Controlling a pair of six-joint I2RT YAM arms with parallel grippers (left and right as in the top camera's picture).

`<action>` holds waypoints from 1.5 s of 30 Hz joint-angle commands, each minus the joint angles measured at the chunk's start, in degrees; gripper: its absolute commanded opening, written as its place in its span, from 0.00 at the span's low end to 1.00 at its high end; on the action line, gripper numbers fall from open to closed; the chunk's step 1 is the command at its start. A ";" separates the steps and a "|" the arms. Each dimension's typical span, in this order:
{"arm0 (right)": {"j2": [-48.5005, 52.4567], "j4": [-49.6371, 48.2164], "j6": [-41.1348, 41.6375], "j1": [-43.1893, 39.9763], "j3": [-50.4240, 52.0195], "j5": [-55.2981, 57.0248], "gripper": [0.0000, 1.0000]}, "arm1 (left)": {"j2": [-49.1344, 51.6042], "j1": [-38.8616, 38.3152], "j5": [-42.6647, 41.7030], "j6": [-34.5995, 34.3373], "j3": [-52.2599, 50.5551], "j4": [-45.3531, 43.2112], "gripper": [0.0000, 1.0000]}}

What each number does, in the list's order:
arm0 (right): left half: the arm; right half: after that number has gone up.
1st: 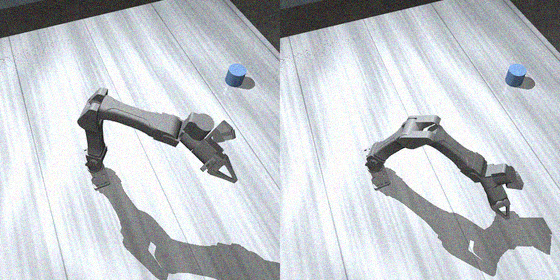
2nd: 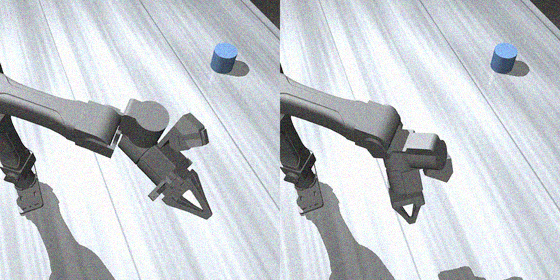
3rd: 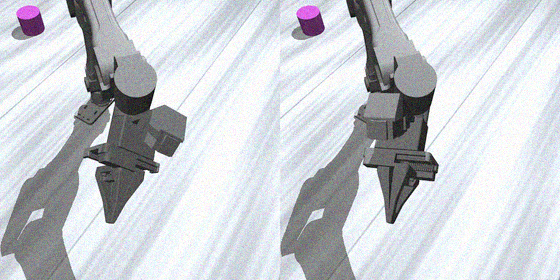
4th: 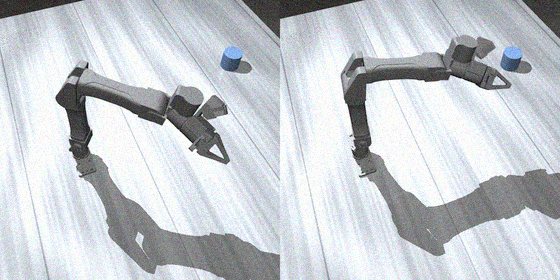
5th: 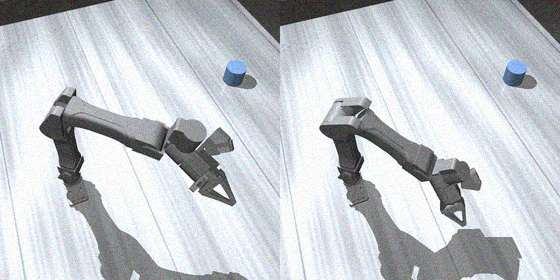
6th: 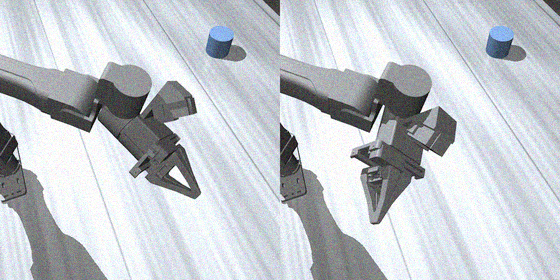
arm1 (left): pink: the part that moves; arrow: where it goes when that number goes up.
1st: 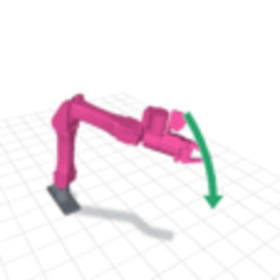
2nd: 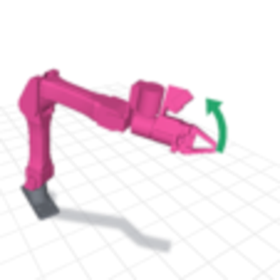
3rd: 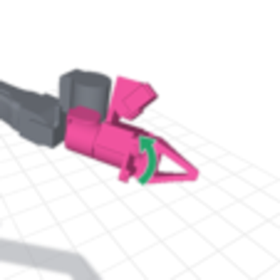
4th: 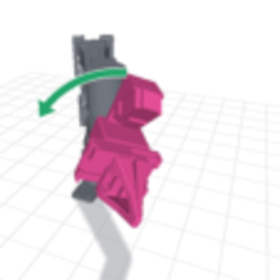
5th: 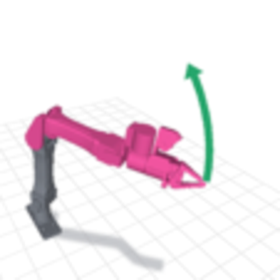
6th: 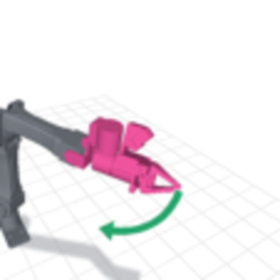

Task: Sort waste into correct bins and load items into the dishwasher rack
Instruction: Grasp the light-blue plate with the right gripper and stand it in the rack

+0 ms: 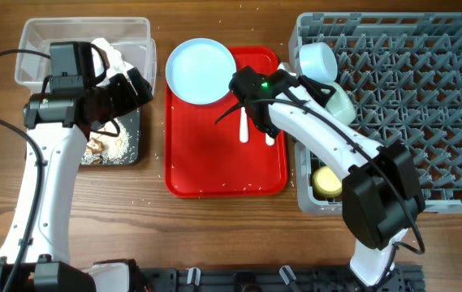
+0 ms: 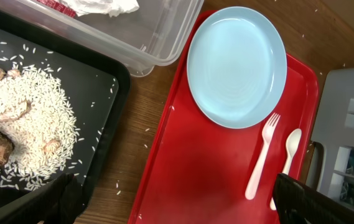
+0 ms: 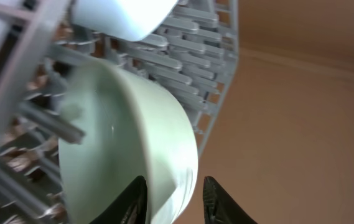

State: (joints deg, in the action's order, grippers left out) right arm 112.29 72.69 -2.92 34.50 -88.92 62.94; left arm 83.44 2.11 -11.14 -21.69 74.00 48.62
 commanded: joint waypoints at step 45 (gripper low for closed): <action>18.75 -42.58 46.56 -0.09 -5.84 -67.49 0.37 | -0.17 0.31 0.33 0.28 0.57 -0.11 1.00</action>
State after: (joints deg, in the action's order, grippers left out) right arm 129.45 27.90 42.57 34.54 -94.98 -0.86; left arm 83.46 2.11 -11.14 -21.69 74.00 48.64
